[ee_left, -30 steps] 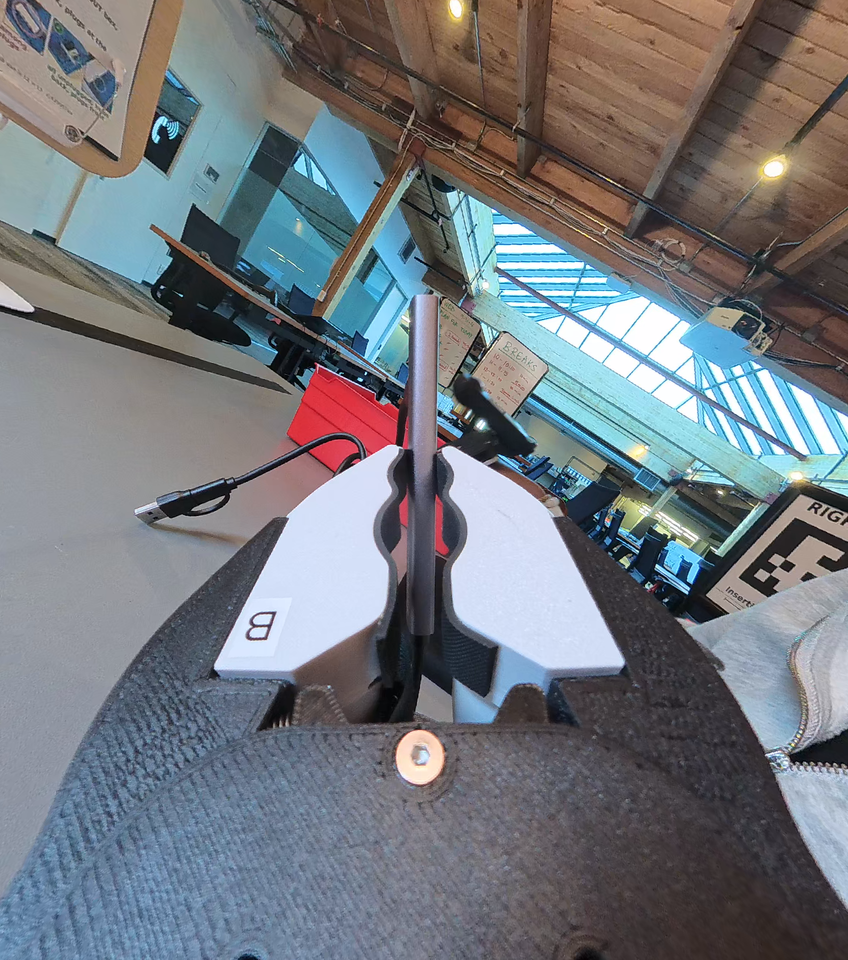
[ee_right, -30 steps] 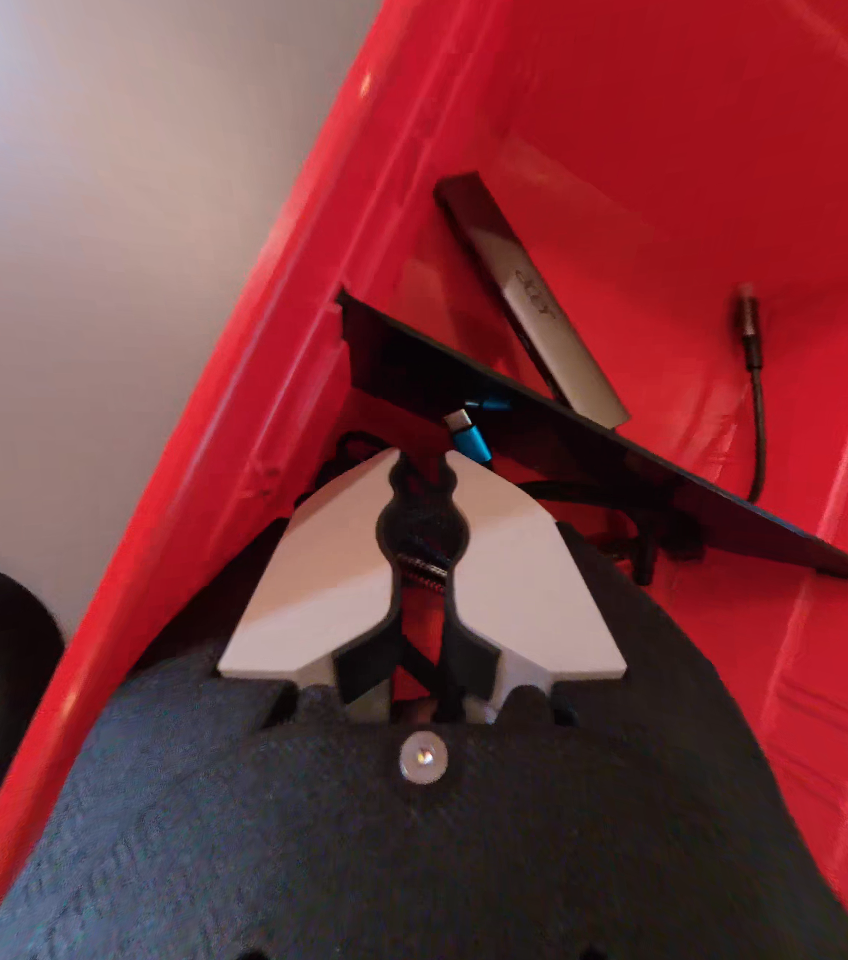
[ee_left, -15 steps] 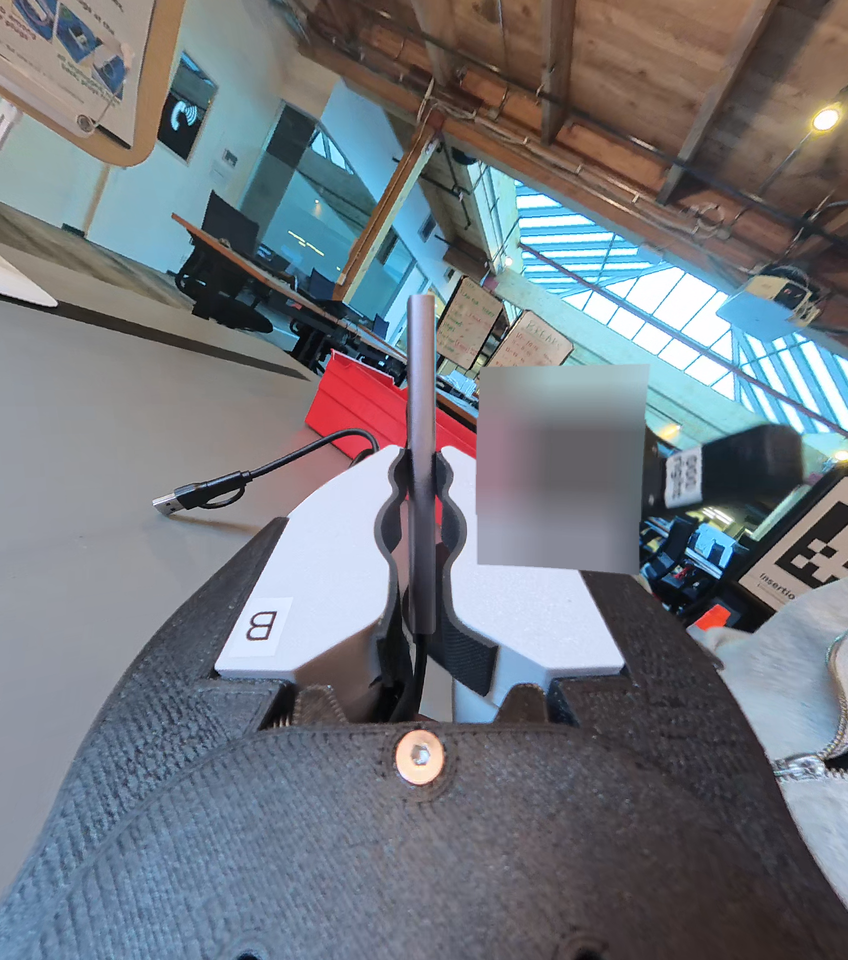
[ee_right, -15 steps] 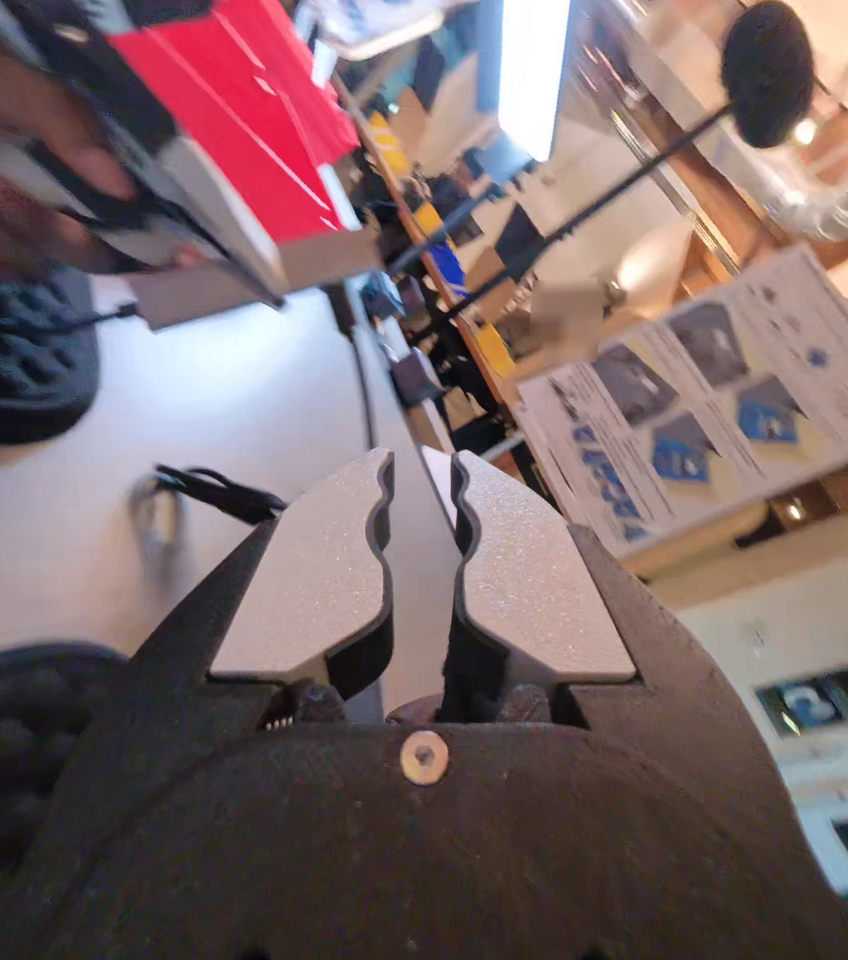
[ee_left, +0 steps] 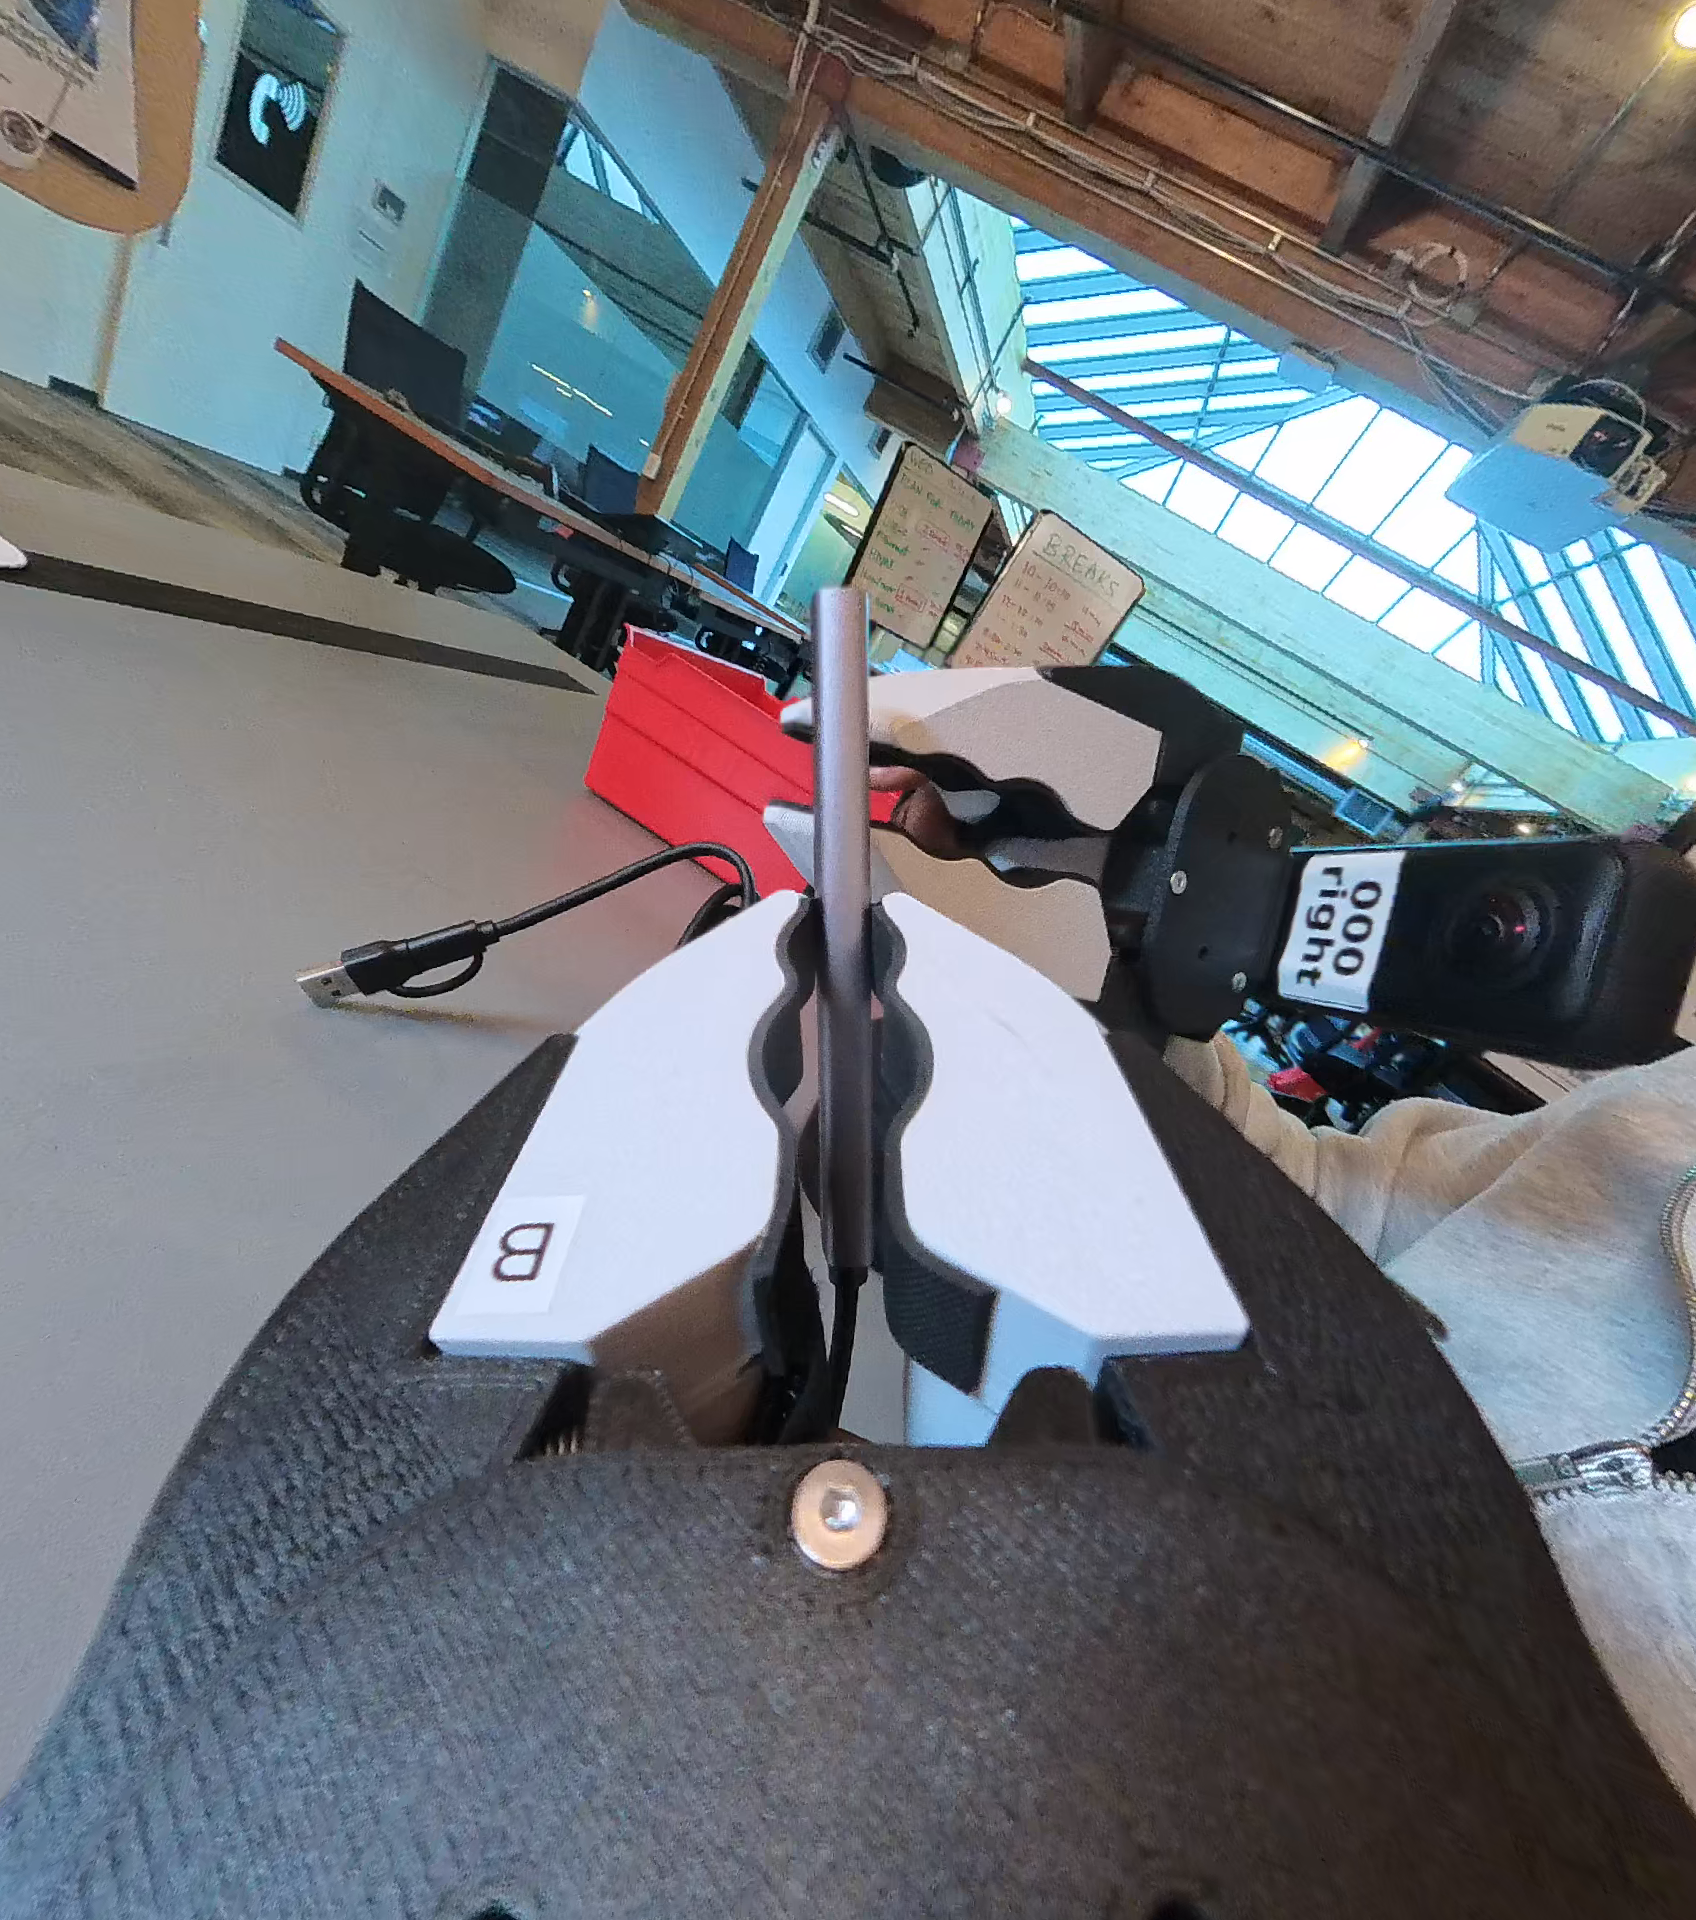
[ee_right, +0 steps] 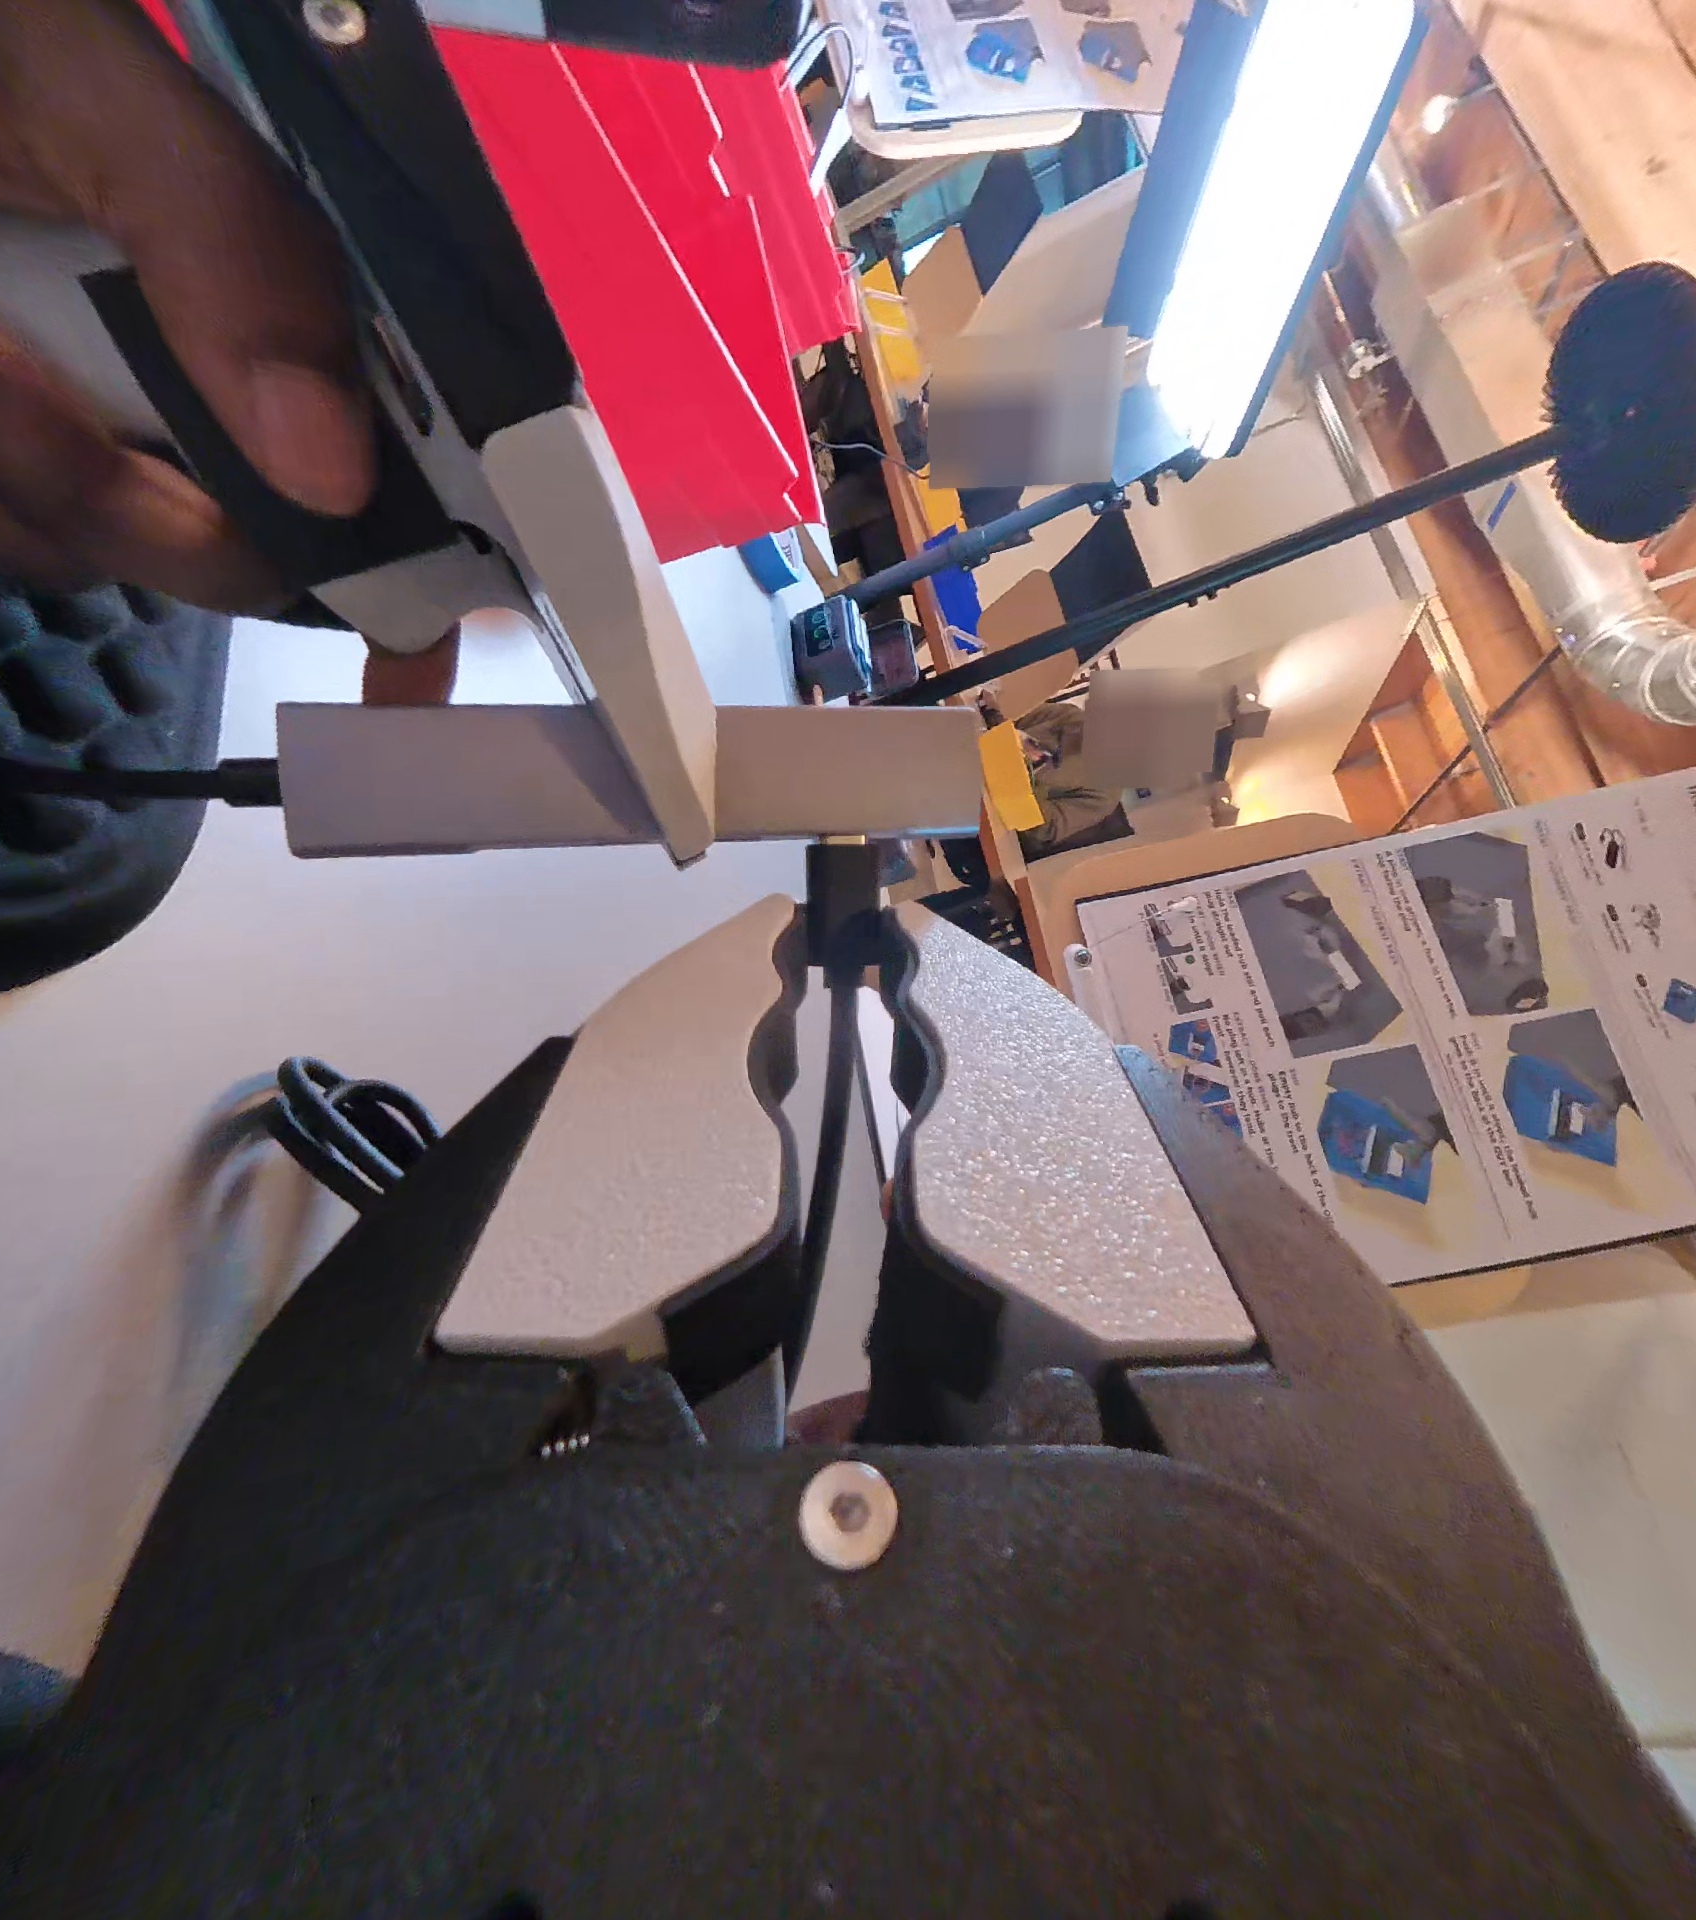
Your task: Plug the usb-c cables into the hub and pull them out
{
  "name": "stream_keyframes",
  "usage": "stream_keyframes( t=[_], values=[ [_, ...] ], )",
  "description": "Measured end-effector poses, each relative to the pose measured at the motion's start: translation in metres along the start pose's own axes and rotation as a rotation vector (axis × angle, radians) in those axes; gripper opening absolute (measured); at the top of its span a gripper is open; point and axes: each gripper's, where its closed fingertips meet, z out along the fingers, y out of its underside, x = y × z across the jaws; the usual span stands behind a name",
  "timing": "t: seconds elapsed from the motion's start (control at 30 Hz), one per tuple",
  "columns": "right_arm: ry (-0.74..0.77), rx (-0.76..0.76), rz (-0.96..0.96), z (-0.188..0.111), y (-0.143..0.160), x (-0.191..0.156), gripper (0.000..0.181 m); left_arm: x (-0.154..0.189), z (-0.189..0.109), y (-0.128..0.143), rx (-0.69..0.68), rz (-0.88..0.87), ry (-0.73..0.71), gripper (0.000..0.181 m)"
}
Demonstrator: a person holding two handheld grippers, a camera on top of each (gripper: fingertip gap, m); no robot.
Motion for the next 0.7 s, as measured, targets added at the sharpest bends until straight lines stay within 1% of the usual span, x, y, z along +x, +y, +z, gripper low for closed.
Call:
stream_keyframes(
  t=[0.07,0.13,0.27,0.4,0.47,0.53,0.7],
  values=[
    [-0.021,0.001,-0.007,-0.003,-0.001,-0.002,0.012,0.003,0.001,0.000,-0.003,0.011,0.014,0.011],
    [-0.010,0.009,-0.024,-0.006,-0.003,-0.003,0.012,0.002,-0.001,-0.002,0.018,0.015,0.006,0.019],
    [0.003,0.004,-0.033,-0.009,-0.003,-0.004,0.012,0.005,-0.001,-0.002,0.015,0.027,0.019,0.017],
    [0.003,0.011,-0.046,-0.011,-0.004,-0.005,0.012,0.004,0.000,0.000,0.004,0.036,0.011,0.020],
    [-0.001,0.005,-0.060,-0.010,-0.003,-0.006,0.012,0.009,0.000,0.000,0.003,0.062,0.028,0.009],
    [-0.006,0.015,-0.100,-0.011,-0.002,-0.007,0.012,0.008,0.001,0.002,-0.004,0.103,-0.001,0.009],
    [-0.119,0.080,-0.271,-0.018,0.008,-0.012,0.013,0.007,0.008,0.013,-0.086,0.155,-0.041,0.009]
  ],
)
